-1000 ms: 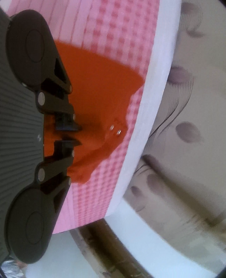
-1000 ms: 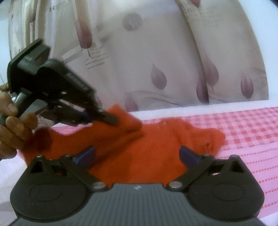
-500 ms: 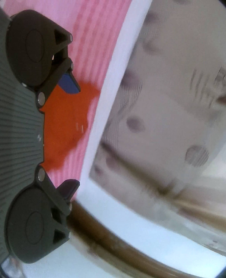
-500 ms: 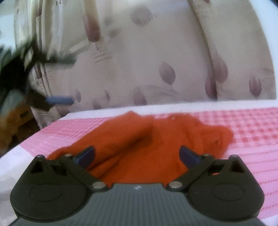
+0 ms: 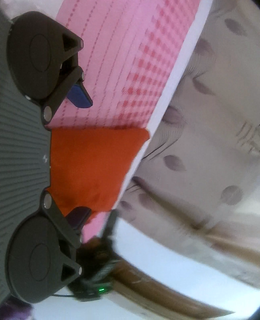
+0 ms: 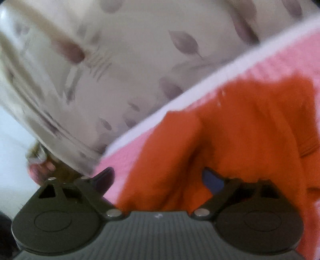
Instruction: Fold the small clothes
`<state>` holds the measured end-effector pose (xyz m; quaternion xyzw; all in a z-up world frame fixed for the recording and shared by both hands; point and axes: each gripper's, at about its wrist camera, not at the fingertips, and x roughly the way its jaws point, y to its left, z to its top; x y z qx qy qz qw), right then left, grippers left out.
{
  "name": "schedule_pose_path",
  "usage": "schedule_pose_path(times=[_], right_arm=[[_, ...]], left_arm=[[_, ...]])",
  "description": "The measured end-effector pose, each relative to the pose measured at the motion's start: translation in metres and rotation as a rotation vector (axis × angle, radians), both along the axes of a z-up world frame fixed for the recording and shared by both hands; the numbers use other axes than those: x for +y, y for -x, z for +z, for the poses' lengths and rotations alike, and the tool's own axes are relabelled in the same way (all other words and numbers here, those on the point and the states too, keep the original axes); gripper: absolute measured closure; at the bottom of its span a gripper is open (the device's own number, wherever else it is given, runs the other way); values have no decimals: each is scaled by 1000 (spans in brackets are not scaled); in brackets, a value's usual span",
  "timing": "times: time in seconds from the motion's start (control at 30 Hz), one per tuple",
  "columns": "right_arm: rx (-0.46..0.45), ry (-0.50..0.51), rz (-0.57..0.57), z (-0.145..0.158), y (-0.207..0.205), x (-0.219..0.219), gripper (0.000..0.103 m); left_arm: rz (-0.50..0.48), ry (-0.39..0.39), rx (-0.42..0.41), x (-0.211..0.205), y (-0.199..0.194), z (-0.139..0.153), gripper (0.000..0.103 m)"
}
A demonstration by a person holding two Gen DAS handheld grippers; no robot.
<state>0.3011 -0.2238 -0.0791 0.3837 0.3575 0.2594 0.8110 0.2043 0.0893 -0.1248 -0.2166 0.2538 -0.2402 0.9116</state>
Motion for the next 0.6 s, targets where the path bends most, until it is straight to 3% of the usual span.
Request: schedule_pose_path(times=[0.13, 0.23, 0.3, 0.37, 0.47, 0.53, 0.6], right_arm=[[30, -78, 26, -3, -6, 8, 17], [23, -7, 52, 2, -8, 20, 20], [27, 20, 46, 3, -8, 20, 49], [53, 69, 32, 2, -12, 22, 69], [73, 136, 36, 2, -14, 36, 76], [41, 210, 34, 13, -15, 46, 84], [-8, 239, 19, 27, -14, 45, 86]], left_arm=[[-2, 1, -14, -2, 0, -1, 0], [13, 26, 23, 1, -2, -3, 0], [32, 52, 60, 6, -5, -5, 0], [54, 80, 80, 11, -7, -8, 0], [69, 83, 75, 12, -5, -7, 0], [78, 76, 66, 12, -2, -5, 0], [89, 77, 63, 13, -2, -5, 0]])
